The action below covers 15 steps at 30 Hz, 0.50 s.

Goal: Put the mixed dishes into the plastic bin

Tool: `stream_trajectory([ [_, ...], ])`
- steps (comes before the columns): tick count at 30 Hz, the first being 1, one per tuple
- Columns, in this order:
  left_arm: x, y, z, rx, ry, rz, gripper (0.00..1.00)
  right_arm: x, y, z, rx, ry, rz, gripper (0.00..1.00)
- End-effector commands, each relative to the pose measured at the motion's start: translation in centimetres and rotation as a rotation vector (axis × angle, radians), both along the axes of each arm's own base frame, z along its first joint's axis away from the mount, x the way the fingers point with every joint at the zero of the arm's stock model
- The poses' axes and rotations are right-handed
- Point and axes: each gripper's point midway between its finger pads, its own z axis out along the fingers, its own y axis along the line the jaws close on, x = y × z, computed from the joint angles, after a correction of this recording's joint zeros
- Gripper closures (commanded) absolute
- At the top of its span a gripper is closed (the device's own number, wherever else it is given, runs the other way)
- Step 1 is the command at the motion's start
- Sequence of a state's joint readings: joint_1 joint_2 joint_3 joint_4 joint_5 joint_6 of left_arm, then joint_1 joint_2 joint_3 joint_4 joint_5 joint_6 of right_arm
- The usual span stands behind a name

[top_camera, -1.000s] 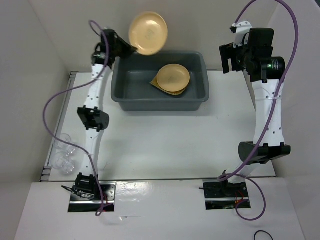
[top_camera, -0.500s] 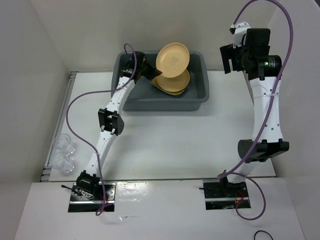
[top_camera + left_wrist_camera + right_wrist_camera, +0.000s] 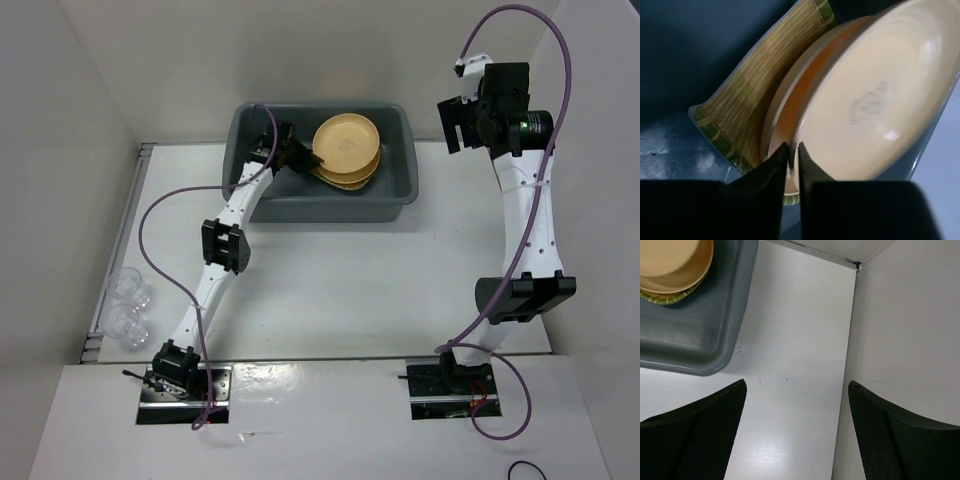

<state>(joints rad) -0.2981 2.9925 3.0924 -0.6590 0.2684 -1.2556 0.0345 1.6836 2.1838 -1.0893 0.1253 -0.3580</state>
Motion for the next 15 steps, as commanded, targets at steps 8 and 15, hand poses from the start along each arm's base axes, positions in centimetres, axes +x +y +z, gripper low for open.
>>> stream_trajectory([
  [8,0.0,-0.1,7.2,0.014,-0.167,-0.045,0.46,-0.6,-0.4,1.1,-0.01,-0.046,-0.01,0.13],
  [15,-5.1,8.5,26.7,0.472,-0.497,0.178,0.2,-2.2,0.9,2.2,0.039,-0.073,0.052,0.13],
])
